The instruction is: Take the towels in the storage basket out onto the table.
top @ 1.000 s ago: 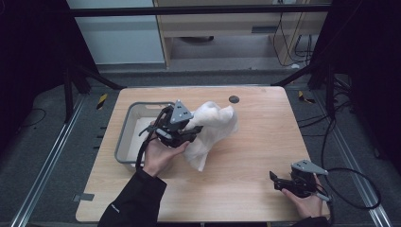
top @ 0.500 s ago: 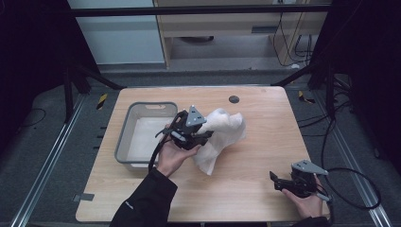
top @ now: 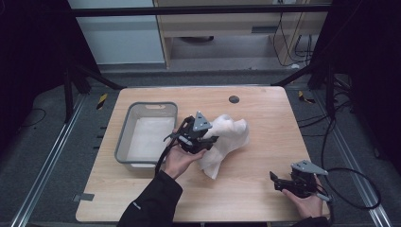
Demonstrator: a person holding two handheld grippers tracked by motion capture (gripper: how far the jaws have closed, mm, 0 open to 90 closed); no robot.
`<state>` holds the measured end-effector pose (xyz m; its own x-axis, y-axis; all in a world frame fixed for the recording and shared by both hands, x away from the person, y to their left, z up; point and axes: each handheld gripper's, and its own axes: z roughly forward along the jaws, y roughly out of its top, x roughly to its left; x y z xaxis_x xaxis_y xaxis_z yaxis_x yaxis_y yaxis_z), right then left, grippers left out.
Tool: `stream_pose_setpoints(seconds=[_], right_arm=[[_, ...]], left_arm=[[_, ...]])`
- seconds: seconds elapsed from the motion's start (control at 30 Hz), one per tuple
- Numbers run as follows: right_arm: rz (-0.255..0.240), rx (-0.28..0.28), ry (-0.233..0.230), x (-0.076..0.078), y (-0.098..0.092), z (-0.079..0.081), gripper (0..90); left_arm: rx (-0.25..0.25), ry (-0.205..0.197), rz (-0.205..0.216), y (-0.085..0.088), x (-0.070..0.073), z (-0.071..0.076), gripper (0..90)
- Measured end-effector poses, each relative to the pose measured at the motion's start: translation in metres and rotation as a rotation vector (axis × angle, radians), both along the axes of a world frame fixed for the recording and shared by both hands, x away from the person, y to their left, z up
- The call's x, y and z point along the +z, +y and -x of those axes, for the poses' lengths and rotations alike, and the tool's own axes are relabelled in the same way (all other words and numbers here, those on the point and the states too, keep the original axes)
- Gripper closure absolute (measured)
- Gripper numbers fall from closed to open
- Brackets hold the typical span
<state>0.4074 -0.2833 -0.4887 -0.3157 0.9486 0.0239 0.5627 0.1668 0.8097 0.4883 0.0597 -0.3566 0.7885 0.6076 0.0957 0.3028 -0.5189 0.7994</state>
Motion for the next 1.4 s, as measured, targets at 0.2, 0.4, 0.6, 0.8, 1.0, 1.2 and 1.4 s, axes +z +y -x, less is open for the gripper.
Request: stream_pose_setpoints(seconds=[0.2,0.4,0.6,0.8,1.0,1.2,1.4], right_arm=[[0.005,0.000,0.001,0.000,0.000,0.000,9.3],[0.008,0.001,0.002,0.000,0.000,0.000,9.3],[0.007,0.000,0.003,-0.001,0.000,0.000,9.2],[0.010,0.002,0.006,-0.001,0.001,0.000,9.2],[0.013,0.002,0.008,-0.001,0.001,0.000,9.2],[0.014,0.003,0.008,-0.001,0.001,0.000,9.2],[0.014,0.003,0.009,-0.001,0.001,0.000,9.1]], left_arm=[[0.000,0.021,-0.023,-0.003,-0.017,-0.001,64.2],[-0.004,0.037,-0.024,-0.006,-0.030,-0.001,63.2],[-0.008,0.034,-0.041,-0.006,-0.039,0.002,60.4],[-0.009,0.043,-0.033,-0.001,-0.048,0.002,58.3],[-0.021,0.051,-0.040,0.000,-0.052,0.003,54.0],[-0.035,0.058,-0.047,0.000,-0.054,0.004,48.9],[-0.048,0.071,-0.053,0.002,-0.053,0.005,41.4]])
